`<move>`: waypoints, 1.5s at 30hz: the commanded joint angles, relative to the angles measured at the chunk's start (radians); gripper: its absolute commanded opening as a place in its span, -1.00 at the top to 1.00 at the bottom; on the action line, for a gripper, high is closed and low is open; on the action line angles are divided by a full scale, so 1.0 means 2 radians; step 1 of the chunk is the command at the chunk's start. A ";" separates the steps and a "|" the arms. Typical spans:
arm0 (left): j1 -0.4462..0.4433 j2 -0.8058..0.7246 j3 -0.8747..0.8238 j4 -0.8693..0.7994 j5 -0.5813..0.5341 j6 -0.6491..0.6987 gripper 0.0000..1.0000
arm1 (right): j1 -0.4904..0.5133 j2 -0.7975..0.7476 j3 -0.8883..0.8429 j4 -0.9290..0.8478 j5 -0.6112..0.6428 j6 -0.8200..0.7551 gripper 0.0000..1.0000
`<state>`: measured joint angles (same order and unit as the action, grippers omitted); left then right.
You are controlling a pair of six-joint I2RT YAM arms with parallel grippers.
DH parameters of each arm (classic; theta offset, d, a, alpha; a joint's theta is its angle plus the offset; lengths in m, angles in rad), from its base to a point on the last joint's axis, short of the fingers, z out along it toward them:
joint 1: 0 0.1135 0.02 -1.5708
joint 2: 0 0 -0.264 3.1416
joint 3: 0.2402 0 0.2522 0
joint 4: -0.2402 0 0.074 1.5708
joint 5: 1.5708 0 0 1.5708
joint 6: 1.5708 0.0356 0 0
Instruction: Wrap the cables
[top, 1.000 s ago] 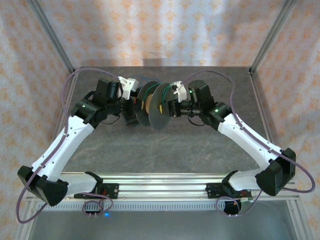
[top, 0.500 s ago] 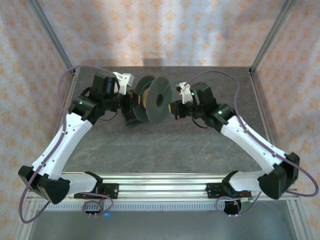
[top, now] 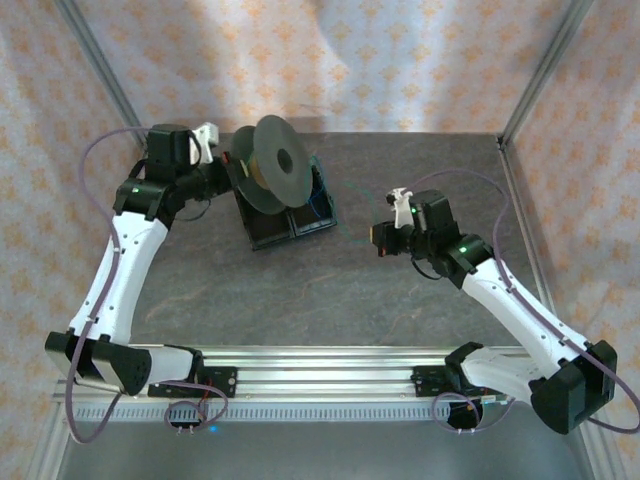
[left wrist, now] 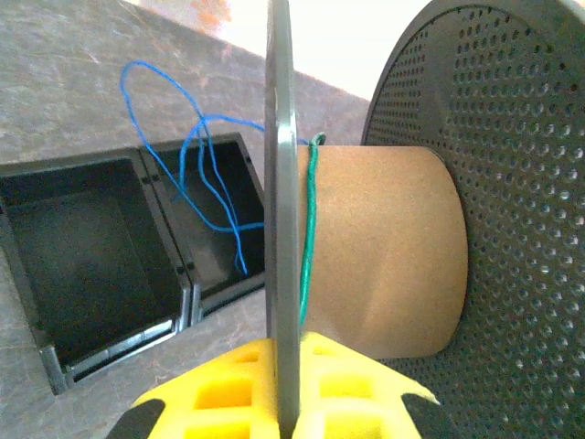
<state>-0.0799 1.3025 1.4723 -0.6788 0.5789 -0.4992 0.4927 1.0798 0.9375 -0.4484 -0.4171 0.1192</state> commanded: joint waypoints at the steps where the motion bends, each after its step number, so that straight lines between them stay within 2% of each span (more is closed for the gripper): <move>1: 0.038 -0.006 0.024 0.109 0.016 -0.076 1.00 | -0.007 -0.016 -0.024 -0.014 0.018 0.016 1.00; 5: 0.062 0.010 0.040 0.146 0.006 -0.121 1.00 | -0.007 -0.043 -0.054 0.000 -0.029 0.019 1.00; 11: 0.062 0.048 0.063 0.155 -0.041 -0.126 1.00 | -0.002 -0.107 -0.081 0.036 -0.127 0.027 1.00; 16: 0.045 0.074 0.082 0.117 -0.087 -0.076 1.00 | 0.014 -0.142 -0.053 0.039 -0.190 0.032 1.00; 23: -0.024 0.105 0.124 0.050 -0.179 0.014 1.00 | 0.053 -0.140 0.040 0.041 -0.230 0.027 1.00; 27: -0.054 0.127 0.154 0.011 -0.224 0.060 1.00 | 0.053 -0.136 0.089 0.038 -0.206 0.022 1.00; 34: -0.119 0.155 0.199 -0.046 -0.246 0.133 1.00 | 0.053 -0.078 0.195 0.034 -0.137 0.016 1.00; 40: -0.169 0.161 0.198 -0.066 -0.256 0.169 1.00 | 0.053 -0.014 0.275 0.048 -0.124 0.013 1.00; 42: -0.181 0.158 0.190 -0.064 -0.258 0.175 1.00 | 0.052 0.005 0.300 0.034 -0.099 0.001 1.00; 45: -0.187 0.152 0.182 -0.060 -0.259 0.173 1.00 | 0.045 0.047 0.359 -0.048 -0.044 -0.023 1.00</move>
<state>-0.4526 1.6333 1.8305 -0.8425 0.0982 -0.1818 0.5922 1.1366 1.5772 -0.4465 -0.6174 0.1307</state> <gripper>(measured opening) 0.056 0.039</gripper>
